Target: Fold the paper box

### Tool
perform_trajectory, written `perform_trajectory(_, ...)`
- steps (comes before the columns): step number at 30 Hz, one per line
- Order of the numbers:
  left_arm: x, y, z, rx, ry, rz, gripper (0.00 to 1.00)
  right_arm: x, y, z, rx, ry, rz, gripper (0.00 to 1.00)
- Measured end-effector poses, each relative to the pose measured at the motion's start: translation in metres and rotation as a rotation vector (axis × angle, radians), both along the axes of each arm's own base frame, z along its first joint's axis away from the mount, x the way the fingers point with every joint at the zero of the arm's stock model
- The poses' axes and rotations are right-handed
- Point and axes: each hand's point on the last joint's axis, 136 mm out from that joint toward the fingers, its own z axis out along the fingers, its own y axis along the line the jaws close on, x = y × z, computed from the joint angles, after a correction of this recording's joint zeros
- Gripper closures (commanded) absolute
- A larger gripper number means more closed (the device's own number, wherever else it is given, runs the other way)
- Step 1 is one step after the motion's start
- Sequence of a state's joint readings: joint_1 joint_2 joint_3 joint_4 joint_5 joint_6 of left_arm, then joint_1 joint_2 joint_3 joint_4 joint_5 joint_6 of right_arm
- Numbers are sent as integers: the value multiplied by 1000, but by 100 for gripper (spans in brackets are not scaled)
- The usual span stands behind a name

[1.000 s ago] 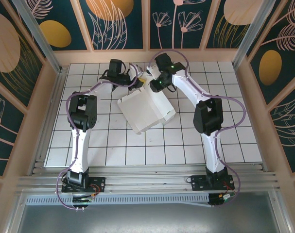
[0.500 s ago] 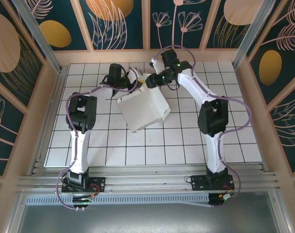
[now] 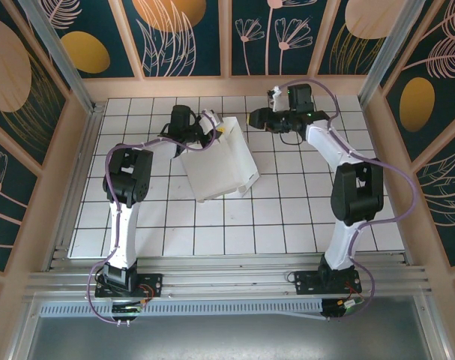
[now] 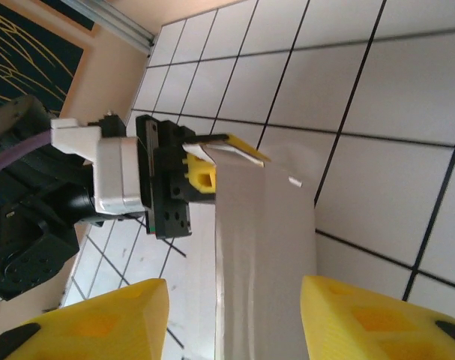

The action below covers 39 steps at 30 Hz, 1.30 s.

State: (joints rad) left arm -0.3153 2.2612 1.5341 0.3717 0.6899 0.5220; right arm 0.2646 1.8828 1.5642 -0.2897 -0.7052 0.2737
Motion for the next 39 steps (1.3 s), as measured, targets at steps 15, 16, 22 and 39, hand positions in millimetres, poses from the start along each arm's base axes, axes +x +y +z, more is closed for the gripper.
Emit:
perform_trajectory(15, 2, 1, 4, -10, -22, 4, 100, -3, 40, -43, 17, 88, 89, 66)
perform_trajectory(16, 2, 1, 4, -12, -23, 4, 100, -3, 40, -43, 15, 89, 88, 66)
perform_trajectory(22, 0, -1, 2, -24, 0, 8, 96, -1, 39, -44, 3, 89, 78, 67)
perform_trajectory(39, -7, -26, 22, -158, 220, 29, 84, 2, 43, -53, -77, 62, 32, 76)
